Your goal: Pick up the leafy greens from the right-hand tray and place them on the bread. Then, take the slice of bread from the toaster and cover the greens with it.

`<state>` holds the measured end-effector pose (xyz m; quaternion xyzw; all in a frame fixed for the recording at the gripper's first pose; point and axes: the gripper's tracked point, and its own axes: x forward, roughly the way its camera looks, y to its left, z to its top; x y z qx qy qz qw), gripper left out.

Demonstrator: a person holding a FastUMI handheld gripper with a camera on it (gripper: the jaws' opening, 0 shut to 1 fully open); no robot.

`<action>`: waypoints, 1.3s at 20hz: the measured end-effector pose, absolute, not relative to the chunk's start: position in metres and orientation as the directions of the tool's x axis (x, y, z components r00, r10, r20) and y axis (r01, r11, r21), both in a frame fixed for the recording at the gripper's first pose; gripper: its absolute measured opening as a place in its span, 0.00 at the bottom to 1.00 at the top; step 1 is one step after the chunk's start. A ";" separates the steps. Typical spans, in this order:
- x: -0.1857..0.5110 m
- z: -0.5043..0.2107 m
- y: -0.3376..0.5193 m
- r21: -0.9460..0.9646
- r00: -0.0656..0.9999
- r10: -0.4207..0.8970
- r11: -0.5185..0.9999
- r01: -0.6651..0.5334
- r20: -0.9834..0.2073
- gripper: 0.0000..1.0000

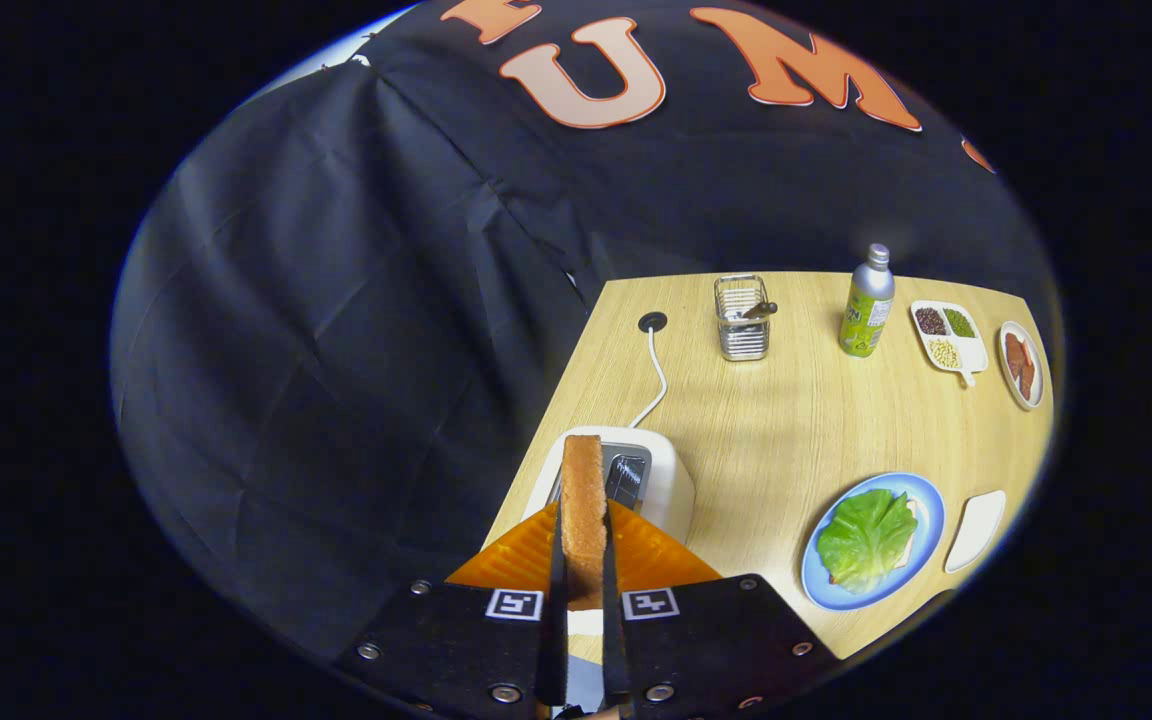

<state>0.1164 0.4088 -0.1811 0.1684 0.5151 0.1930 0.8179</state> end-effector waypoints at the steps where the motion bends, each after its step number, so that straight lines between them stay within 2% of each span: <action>1: 0.115 -0.178 0.405 0.485 0.402 0.497 0.863 -0.141 -0.769 0.15; 10: 0.106 -0.163 0.354 0.551 0.457 0.547 0.823 -0.138 -0.702 0.15; 26: 0.096 -0.236 0.242 0.632 0.483 0.573 0.774 -0.050 -0.663 0.15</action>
